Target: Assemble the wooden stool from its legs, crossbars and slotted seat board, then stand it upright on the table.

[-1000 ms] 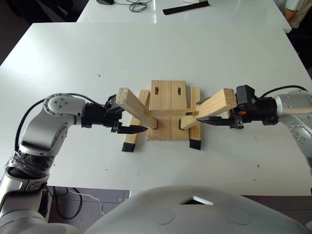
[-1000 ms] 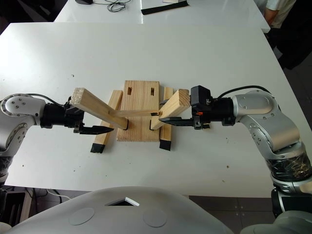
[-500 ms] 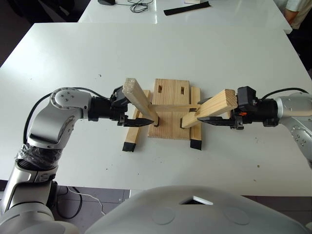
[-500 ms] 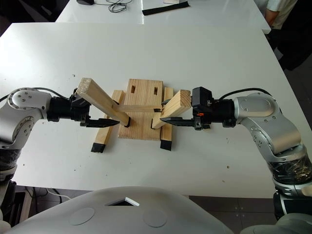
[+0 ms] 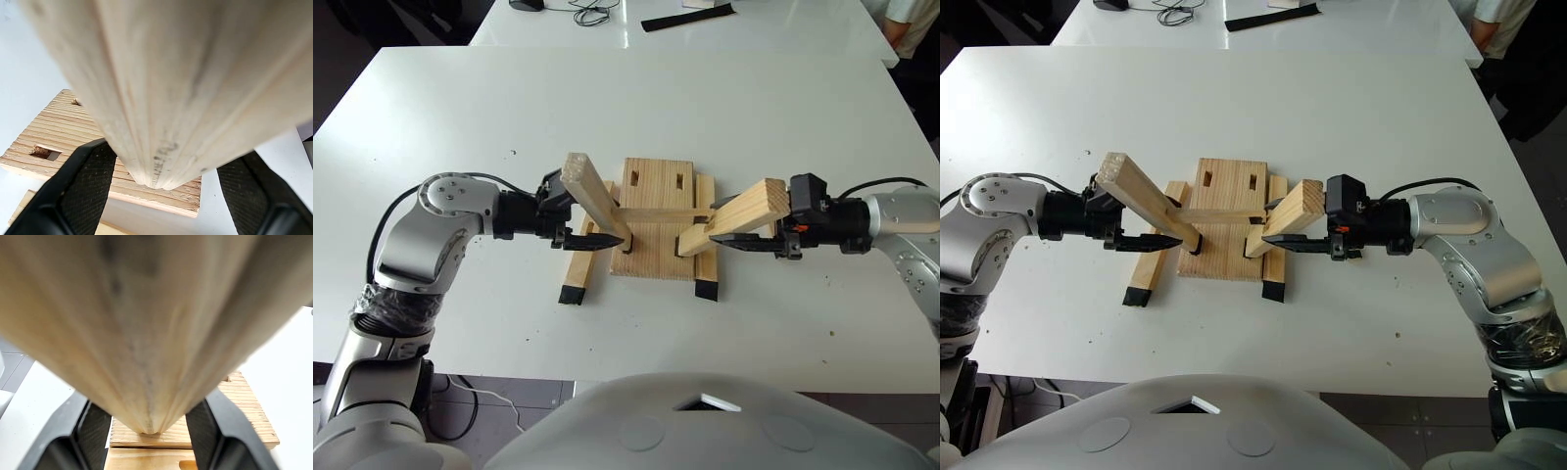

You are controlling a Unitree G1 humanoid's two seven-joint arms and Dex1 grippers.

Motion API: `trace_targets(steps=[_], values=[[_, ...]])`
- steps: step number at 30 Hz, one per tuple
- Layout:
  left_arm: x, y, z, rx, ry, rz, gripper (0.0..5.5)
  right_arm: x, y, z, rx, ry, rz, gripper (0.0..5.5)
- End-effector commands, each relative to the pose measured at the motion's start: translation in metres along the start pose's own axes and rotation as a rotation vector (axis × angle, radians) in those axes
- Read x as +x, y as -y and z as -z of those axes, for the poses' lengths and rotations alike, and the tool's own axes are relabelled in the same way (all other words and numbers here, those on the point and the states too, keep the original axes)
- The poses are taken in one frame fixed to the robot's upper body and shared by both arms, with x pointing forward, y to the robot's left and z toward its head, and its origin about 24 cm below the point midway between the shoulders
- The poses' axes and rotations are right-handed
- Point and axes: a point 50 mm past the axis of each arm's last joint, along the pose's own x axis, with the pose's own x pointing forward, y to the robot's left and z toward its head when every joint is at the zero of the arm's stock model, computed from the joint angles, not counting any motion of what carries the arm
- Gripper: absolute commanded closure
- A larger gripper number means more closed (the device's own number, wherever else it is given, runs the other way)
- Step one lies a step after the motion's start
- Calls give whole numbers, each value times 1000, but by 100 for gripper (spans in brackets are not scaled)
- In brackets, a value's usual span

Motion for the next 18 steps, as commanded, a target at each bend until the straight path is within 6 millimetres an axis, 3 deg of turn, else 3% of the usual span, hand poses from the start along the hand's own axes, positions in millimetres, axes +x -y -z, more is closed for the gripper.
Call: trace_targets(steps=[1,18], values=[[17,11,-6,48,22,74,214,7,-8,33,93,-156,25,347],[19,20,-4,47,39,96,214,-1,-1,46,130,-171,65,347]])
